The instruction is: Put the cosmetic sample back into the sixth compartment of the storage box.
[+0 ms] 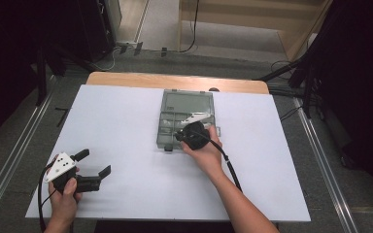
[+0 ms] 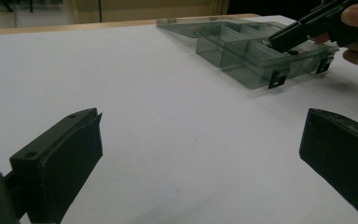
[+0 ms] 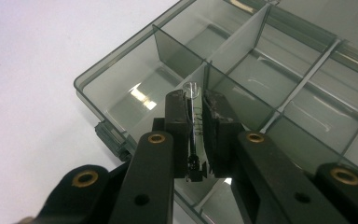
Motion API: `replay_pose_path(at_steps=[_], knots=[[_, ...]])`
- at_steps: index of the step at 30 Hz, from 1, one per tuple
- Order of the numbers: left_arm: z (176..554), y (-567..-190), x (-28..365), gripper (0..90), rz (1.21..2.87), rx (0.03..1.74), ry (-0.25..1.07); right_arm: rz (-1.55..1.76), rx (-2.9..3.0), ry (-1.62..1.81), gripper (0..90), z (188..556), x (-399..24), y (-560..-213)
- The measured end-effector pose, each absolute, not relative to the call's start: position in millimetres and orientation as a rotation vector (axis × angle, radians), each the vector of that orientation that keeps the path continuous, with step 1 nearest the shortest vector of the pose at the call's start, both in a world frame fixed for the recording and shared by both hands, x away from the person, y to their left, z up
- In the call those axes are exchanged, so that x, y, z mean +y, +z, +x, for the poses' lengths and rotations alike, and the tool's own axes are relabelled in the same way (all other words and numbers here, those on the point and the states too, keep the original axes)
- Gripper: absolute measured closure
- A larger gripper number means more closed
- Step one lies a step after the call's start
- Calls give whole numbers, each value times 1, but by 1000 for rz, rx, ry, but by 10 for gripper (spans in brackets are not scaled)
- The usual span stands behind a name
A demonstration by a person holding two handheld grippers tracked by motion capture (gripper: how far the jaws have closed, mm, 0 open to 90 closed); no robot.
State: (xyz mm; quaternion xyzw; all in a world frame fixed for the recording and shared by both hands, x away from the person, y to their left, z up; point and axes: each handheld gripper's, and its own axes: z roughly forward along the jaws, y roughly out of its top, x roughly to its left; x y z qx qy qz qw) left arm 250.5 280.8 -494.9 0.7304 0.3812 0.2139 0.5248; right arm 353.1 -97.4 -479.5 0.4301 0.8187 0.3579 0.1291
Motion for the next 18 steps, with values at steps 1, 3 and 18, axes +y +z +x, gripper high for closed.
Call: replay_pose_path(at_steps=[1,3,18], knots=[[250,-495,281,0,1748,912,511,1248,2381,1036,824,353,-97,-480],[250,-495,281,0,1748,911,512,1253,2383,1036,824,353,-97,-480],[250,-495,281,0,1745,911,509,1259,2390,1109,658,351,-102,-476]])
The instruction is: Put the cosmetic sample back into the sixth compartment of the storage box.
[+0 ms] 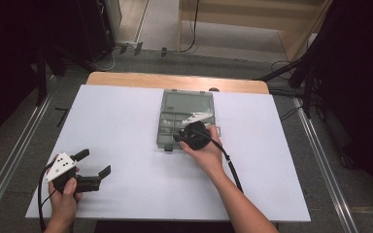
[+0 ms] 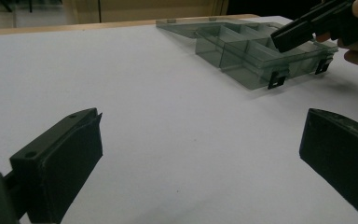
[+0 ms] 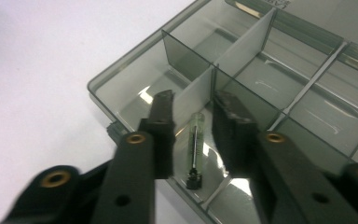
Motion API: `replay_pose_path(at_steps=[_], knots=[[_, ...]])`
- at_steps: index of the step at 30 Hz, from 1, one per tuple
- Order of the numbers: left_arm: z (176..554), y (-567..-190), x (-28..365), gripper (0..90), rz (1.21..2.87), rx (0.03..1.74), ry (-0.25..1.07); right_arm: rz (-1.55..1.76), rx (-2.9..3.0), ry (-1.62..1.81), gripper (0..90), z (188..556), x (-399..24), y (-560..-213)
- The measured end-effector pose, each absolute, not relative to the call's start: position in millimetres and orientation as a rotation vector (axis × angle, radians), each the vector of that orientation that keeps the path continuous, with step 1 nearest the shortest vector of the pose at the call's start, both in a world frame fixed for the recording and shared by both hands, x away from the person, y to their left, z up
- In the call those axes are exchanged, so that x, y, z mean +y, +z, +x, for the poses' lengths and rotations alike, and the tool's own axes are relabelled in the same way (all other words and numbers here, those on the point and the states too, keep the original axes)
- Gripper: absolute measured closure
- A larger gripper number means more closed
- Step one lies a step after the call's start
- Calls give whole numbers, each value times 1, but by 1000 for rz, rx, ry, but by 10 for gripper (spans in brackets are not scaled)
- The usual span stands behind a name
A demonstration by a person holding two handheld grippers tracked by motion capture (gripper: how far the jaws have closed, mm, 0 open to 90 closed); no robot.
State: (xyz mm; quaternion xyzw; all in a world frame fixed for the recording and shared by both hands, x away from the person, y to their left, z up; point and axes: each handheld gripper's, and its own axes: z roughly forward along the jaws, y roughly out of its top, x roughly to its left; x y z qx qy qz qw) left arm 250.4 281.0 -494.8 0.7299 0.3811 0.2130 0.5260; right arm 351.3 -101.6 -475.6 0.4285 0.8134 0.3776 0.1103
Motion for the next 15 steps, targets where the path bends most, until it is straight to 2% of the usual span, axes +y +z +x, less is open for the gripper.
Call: replay_pose_path(at_steps=[6,9,12,15], knots=[[251,-495,281,0,1747,910,510,1260,2375,1162,438,347,-106,-468],[251,-495,281,0,1746,910,510,1281,2352,1168,251,345,-110,-464],[251,-495,280,0,1748,909,511,1287,2341,1163,126,344,-113,-461],[251,-495,280,0,1751,908,512,1296,2335,1186,65,343,-118,-459]])
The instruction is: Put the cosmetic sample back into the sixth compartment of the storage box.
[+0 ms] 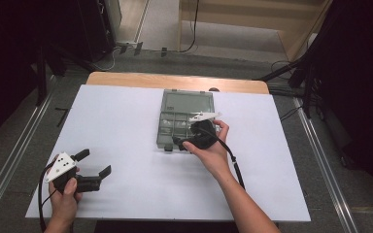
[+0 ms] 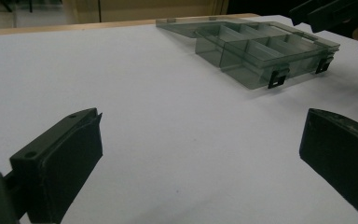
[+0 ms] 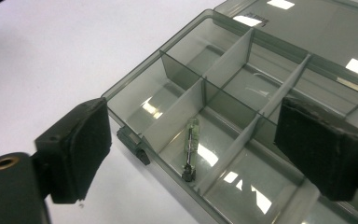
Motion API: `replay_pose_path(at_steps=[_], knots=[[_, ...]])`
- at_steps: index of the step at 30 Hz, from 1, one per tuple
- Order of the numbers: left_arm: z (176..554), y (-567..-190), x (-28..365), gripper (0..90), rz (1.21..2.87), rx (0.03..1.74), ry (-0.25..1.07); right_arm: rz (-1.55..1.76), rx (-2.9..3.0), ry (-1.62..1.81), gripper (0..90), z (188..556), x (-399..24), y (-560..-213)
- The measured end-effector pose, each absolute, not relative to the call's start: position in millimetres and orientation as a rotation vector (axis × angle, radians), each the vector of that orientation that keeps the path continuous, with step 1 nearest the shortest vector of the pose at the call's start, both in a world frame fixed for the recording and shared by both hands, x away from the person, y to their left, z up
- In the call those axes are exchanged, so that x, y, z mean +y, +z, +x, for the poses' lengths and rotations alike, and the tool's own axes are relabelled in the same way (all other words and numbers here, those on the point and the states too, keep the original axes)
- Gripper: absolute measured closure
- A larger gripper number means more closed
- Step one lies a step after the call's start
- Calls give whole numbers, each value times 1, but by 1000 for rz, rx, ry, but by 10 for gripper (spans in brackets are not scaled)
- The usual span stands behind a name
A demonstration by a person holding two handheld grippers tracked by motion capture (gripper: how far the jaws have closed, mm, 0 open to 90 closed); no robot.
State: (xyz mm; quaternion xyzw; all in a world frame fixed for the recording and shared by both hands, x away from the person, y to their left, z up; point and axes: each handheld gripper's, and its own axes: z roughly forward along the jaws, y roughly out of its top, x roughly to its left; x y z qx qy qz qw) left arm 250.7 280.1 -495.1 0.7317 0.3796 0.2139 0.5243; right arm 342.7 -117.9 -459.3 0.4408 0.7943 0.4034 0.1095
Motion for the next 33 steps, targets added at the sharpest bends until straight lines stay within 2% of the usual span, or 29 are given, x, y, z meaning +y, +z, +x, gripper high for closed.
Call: replay_pose_path(at_steps=[2,21,33], knots=[[251,-495,280,0,1751,908,512,1293,2334,1192,0,343,-121,-458],[252,-496,279,0,1753,913,517,1304,2306,1223,0,338,-148,-458],[253,-496,275,0,1769,908,531,1380,2225,1259,0,335,-180,-460]])
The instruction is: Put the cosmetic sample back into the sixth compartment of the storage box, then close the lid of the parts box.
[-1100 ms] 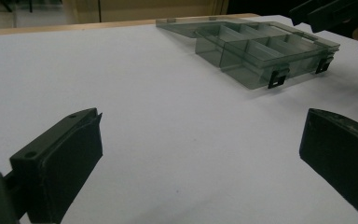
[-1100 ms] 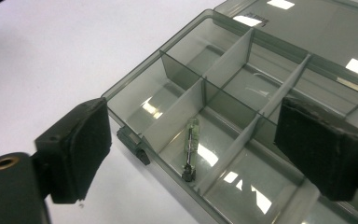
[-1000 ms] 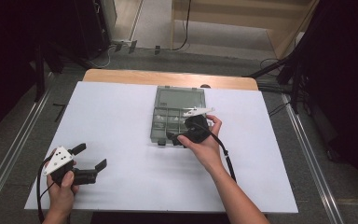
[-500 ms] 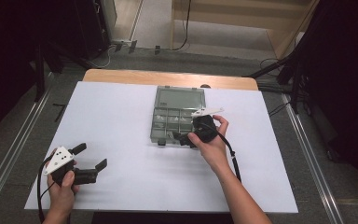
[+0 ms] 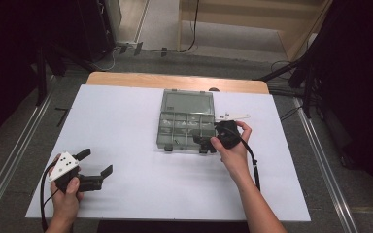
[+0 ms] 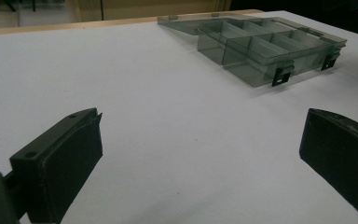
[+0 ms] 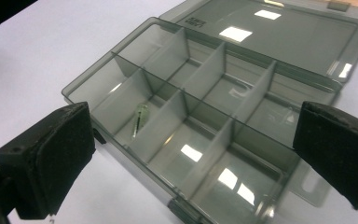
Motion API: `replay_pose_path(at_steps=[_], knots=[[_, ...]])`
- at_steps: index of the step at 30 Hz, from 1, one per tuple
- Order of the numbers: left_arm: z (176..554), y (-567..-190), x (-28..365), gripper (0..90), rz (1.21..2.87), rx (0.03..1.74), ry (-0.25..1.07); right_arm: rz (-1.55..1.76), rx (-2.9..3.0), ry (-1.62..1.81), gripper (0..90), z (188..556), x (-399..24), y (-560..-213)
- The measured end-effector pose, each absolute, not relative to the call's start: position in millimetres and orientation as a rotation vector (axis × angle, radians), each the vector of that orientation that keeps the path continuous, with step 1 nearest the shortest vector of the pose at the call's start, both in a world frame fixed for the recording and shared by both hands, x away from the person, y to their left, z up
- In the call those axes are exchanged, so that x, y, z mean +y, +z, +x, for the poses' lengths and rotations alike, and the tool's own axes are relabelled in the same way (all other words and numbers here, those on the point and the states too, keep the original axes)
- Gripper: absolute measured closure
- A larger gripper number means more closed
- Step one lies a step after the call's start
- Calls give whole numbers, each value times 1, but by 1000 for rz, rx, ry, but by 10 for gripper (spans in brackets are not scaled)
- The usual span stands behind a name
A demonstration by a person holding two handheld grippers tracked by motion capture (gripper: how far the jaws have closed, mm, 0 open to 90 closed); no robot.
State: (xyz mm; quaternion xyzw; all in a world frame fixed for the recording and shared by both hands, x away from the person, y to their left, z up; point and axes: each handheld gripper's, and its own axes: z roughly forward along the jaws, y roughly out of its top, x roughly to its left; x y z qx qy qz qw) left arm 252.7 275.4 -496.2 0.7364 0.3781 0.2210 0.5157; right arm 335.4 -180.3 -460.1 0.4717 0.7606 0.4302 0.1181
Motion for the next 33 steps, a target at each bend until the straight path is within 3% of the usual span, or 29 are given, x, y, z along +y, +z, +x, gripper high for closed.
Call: replay_pose_path(at_steps=[20,33], knots=[[269,-485,255,0,1814,894,516,1460,2122,1319,0,335,-224,-458],[306,-472,214,0,1817,848,485,1474,2109,1337,0,338,-234,-457]])
